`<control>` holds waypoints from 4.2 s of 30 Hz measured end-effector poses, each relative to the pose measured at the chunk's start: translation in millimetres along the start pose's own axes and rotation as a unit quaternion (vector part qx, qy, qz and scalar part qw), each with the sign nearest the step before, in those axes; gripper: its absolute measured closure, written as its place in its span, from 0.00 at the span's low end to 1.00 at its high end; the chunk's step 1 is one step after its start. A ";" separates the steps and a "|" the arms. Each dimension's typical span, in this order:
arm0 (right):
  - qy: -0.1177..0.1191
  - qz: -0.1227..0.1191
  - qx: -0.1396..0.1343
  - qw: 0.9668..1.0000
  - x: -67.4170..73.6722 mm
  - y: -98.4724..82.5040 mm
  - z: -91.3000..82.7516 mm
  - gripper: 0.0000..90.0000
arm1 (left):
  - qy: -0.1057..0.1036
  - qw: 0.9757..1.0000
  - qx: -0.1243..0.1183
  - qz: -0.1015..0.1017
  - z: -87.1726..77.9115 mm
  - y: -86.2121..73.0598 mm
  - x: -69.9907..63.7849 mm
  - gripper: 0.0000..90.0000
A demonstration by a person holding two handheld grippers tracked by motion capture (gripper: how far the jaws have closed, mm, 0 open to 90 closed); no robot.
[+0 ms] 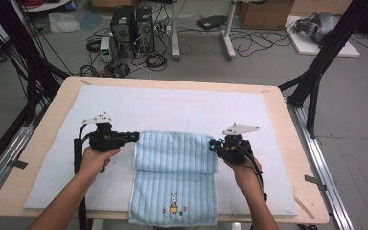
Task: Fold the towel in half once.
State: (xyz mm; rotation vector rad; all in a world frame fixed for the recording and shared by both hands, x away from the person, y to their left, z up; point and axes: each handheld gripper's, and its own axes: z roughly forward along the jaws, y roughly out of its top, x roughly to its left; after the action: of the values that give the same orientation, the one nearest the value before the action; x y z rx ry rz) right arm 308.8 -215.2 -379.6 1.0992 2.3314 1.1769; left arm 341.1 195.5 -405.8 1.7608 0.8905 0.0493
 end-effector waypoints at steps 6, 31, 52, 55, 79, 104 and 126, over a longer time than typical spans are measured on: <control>0.021 0.002 0.017 1.000 12.6 -26.3 -6.3 0.94 | -0.012 1.000 0.021 0.008 -2.4 -25.9 -10.6 0.97; -0.023 0.038 -0.002 0.999 -0.1 -46.6 3.6 0.73 | 0.043 0.999 0.014 -0.031 2.4 -36.6 6.4 0.58; -0.032 0.040 0.028 0.998 -3.0 -49.7 29.1 0.97 | 0.050 0.997 0.054 0.015 20.5 -35.1 4.4 0.96; -0.032 0.044 0.024 0.998 -4.0 -46.7 28.5 0.97 | 0.051 0.998 0.047 0.009 20.7 -34.5 5.8 0.96; -0.065 0.093 0.025 0.993 -20.7 -44.2 46.6 0.56 | 0.129 0.990 0.059 0.015 35.0 -34.0 12.4 0.51; -0.071 0.065 -0.004 0.995 -36.7 -22.4 64.0 0.96 | 0.137 0.989 0.037 0.029 59.3 -1.3 34.7 0.97; -0.106 0.072 -0.009 0.992 -69.8 13.6 96.9 0.81 | 0.154 0.988 0.023 0.012 76.6 25.3 70.1 0.77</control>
State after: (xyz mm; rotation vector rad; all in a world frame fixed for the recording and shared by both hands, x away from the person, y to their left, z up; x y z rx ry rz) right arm 416.2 -209.2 -433.2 1.3346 2.1082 1.0674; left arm 439.0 172.0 -441.5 1.8364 1.0977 0.3265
